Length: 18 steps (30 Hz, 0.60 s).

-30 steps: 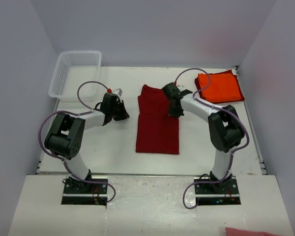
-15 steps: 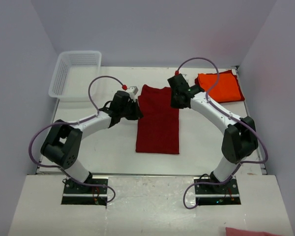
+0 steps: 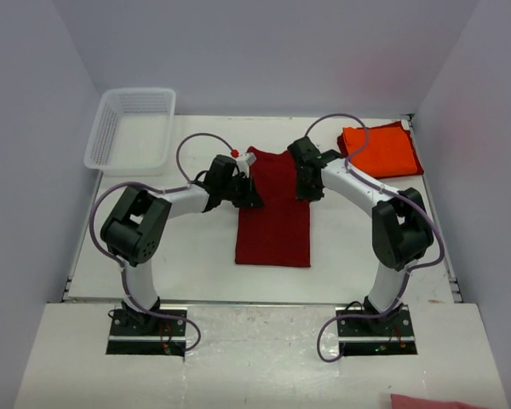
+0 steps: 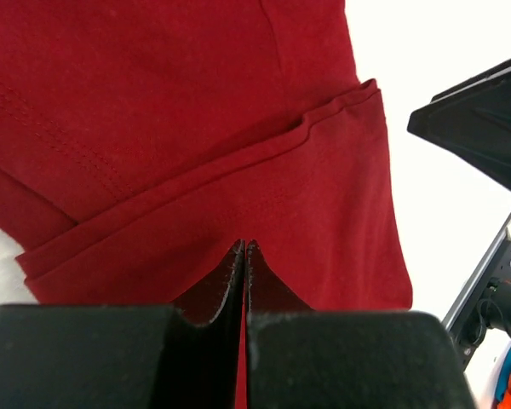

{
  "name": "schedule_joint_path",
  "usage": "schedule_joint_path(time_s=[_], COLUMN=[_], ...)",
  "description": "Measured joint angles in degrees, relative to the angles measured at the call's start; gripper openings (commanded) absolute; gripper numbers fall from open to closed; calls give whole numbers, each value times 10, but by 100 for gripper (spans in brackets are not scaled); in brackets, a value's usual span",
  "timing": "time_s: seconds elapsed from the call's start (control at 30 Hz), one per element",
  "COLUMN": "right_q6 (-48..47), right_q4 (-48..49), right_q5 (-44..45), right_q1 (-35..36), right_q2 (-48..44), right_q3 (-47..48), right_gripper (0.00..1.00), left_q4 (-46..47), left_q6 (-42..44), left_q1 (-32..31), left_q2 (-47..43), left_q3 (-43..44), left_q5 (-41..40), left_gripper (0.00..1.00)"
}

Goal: Fold and stack the t-shirts
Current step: Fold the folded rectangular tshirt in 1/3 of the way

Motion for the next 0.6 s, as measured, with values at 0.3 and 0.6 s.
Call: schedule_joint_path(time_s=[0.3, 0.6], right_q6=[3, 4], right_q4=[0, 0], right_q5=[-17, -34], right_q1=[-27, -37], right_q2=[33, 70], right_q3=[0, 2], right_gripper=[32, 28], left_q4=[4, 5], left_q6=[0, 0], left_q1=[0, 0], left_q2=[34, 49], left_q3=[5, 14], left_q5=[15, 20], left_gripper=[0, 0])
